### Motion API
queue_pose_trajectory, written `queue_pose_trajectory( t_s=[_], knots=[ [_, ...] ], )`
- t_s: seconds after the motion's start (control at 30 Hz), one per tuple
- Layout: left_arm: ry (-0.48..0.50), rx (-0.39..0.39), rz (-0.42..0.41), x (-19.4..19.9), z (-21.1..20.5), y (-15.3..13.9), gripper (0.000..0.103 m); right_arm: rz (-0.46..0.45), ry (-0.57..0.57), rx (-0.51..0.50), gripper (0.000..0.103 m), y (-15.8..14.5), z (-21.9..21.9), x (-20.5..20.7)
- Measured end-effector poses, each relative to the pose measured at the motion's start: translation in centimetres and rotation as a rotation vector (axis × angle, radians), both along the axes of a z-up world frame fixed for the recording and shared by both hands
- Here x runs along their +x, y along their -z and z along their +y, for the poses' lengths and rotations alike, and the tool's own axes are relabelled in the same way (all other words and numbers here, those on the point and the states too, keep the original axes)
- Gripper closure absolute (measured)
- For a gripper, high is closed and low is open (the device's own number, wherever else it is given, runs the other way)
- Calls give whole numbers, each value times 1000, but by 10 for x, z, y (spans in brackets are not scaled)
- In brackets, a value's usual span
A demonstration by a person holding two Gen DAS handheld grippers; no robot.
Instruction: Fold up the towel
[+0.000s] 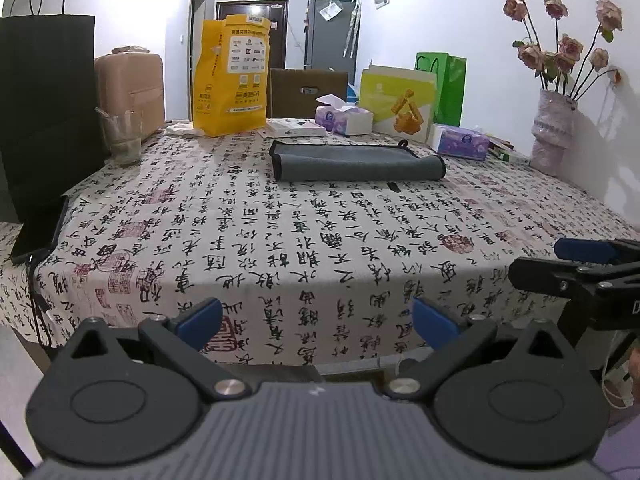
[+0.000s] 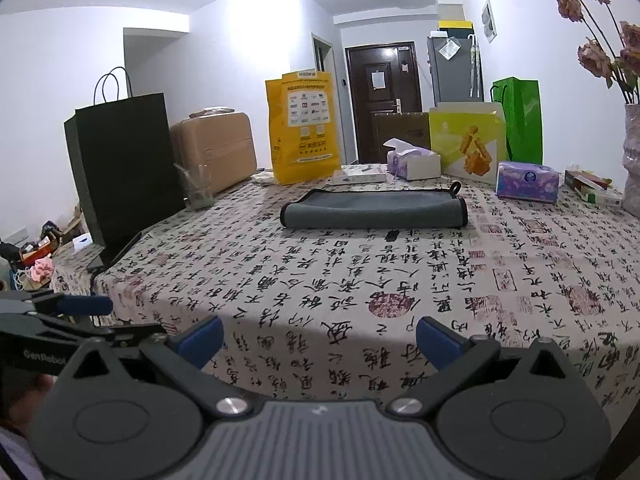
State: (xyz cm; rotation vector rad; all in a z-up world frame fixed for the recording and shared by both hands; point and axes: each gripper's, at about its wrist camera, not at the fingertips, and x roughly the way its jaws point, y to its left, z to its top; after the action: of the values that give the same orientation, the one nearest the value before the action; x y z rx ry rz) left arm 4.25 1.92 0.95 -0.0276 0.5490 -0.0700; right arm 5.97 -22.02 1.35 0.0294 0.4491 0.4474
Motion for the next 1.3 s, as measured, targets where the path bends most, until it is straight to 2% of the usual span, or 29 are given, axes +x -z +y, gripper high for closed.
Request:
queue_pose_trajectory(
  t_s=[0.63,0.93,1.3],
  knots=[
    [20,-7,-88,-32,-3,-8,0,-19,17,11,0,6,-12,-33],
    [-21,-26,-120,-41,3,-11,0,-37,10,-5,0,4,-12,-49],
    [-55,0,-143,-51,6,-14,0,-61,25,-7,0,-2,-17,-62]
  ],
)
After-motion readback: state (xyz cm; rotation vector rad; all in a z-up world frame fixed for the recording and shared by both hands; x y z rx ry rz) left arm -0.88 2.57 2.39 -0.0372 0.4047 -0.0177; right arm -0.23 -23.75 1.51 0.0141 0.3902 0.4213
